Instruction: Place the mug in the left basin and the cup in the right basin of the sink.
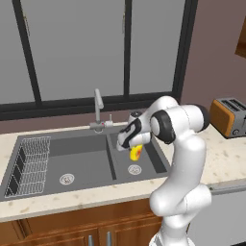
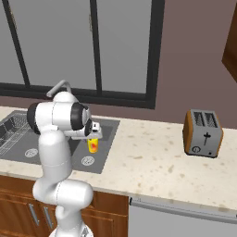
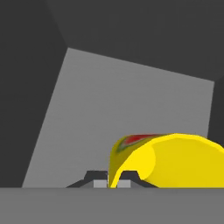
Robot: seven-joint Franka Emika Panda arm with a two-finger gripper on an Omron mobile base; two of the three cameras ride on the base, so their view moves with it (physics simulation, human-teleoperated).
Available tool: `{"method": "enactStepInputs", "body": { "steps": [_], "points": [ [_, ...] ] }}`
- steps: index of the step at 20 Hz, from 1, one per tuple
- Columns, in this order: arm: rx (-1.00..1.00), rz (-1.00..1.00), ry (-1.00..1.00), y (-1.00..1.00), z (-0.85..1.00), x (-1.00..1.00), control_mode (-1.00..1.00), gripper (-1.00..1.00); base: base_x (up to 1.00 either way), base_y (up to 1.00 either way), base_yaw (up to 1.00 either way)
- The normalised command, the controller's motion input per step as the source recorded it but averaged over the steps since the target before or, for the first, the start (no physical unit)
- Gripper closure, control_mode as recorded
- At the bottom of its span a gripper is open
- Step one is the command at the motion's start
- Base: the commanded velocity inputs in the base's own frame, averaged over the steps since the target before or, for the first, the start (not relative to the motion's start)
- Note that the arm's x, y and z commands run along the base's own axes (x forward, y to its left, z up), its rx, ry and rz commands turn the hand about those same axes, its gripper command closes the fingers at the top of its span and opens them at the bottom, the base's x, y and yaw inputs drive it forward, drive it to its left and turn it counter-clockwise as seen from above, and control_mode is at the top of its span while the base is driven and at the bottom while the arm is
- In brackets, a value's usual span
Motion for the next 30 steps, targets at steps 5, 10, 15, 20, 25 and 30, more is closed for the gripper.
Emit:
{"method": "enactStepInputs", "body": {
  "steps": [5, 10, 15, 20, 25, 30],
  "points": [
    [0.00, 0.00, -0.02, 0.00, -0.33, 0.12, -1.00, 1.00, 0.00, 0.00, 0.00],
    [0.00, 0.00, 0.00, 0.00, -0.25, 0.11, -1.00, 1.00, 0.00, 0.00, 0.00],
    [0.00, 0.00, 0.00, 0.00, -0.16, 0.05, -1.00, 1.00, 0.00, 0.00, 0.00],
    [0.00, 0.00, 0.00, 0.00, -0.03, 0.00, -1.00, 1.00, 0.00, 0.00, 0.00],
    [0.00, 0.00, 0.00, 0.00, 0.00, 0.00, -1.00, -1.00, 0.00, 0.00, 0.00],
    [0.00, 0.00, 0.00, 0.00, 0.00, 0.00, -1.00, -1.00, 0.00, 0.00, 0.00]
  ]
}}
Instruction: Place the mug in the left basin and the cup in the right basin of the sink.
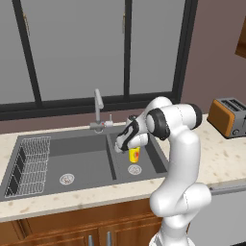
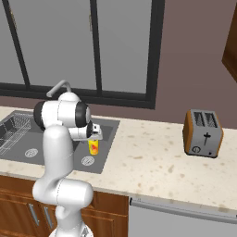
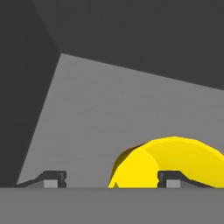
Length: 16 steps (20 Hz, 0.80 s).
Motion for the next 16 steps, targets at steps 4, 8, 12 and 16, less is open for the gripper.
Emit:
{"method": "enactStepInputs", "body": {
  "steps": [4, 8, 12, 16],
  "points": [
    [0.00, 0.00, 0.00, 0.00, 0.02, 0.00, -1.00, -1.00, 0.00, 0.00, 0.00],
    [0.00, 0.00, 0.00, -0.04, 0.31, 0.00, -1.00, -1.00, 0.00, 0.00, 0.00],
    [0.01, 0.00, 0.00, 0.00, 0.42, 0.00, -1.00, -1.00, 0.00, 0.00, 0.00],
    [0.02, 0.00, 0.00, -0.09, 0.45, -0.07, -1.00, -1.00, 0.00, 0.00, 0.00]
  ]
}}
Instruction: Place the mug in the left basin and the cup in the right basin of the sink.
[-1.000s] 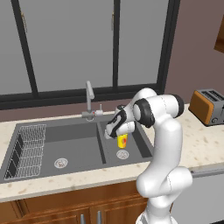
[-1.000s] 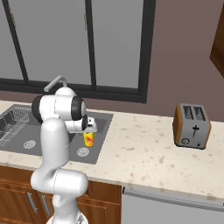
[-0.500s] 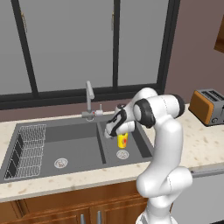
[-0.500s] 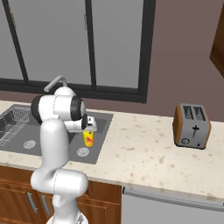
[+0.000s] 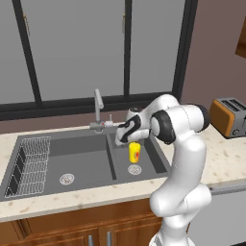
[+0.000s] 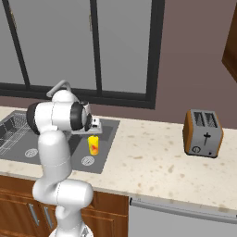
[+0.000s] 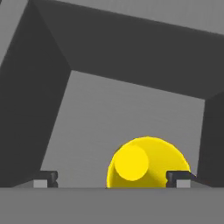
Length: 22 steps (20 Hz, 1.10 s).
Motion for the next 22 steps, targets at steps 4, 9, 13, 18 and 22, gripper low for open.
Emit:
{"method": "enactStepInputs", "body": {
  "steps": [4, 9, 13, 18, 22],
  "points": [
    [0.03, 0.00, 0.00, -0.18, 0.52, -0.25, -1.00, -1.00, 0.00, 0.00, 0.00],
    [0.04, 0.00, 0.00, -0.42, 0.45, -0.44, -1.00, -1.00, 0.00, 0.00, 0.00],
    [0.04, 0.00, 0.00, -0.49, 0.31, -0.51, -1.00, -1.00, 0.00, 0.00, 0.00],
    [0.04, -0.02, 0.00, -0.44, 0.32, -0.54, -1.00, -1.00, 0.00, 0.00, 0.00],
    [0.08, -0.05, 0.00, -0.33, 0.35, -0.40, -1.00, -1.00, 0.00, 0.00, 0.00]
  ]
}}
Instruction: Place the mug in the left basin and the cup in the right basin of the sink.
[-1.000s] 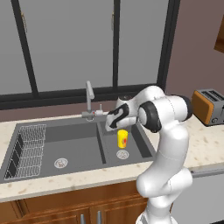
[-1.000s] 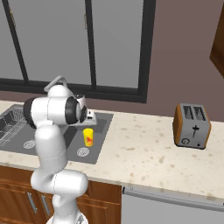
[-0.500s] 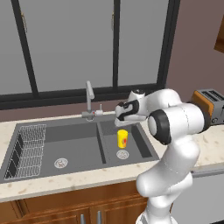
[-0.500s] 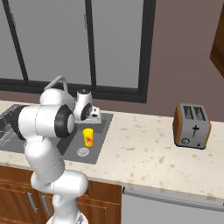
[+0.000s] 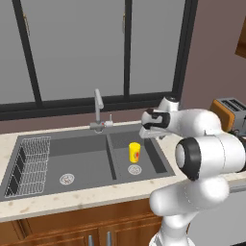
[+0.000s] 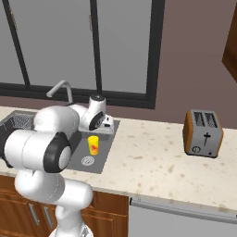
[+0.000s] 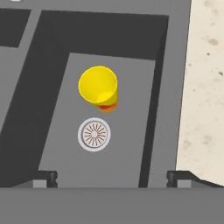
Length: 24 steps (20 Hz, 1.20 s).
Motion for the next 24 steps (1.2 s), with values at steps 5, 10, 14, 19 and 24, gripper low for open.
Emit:
{"method": "enactStepInputs", "body": {
  "steps": [5, 10, 14, 19, 24],
  "points": [
    [0.01, -0.07, 0.00, -0.09, 0.17, -0.40, -1.00, -1.00, 0.00, 0.00, 0.00],
    [0.00, -0.04, 0.00, -0.09, 0.19, -0.48, -1.00, -1.00, 0.00, 0.00, 0.00],
    [0.00, -0.01, 0.00, 0.00, 0.21, -0.43, -1.00, -1.00, 0.00, 0.00, 0.00],
    [0.00, 0.00, 0.00, 0.00, 0.17, -0.37, -1.00, -1.00, 0.00, 0.00, 0.00],
    [0.00, 0.00, 0.00, 0.00, 0.11, -0.39, -1.00, -1.00, 0.00, 0.00, 0.00]
  ]
}}
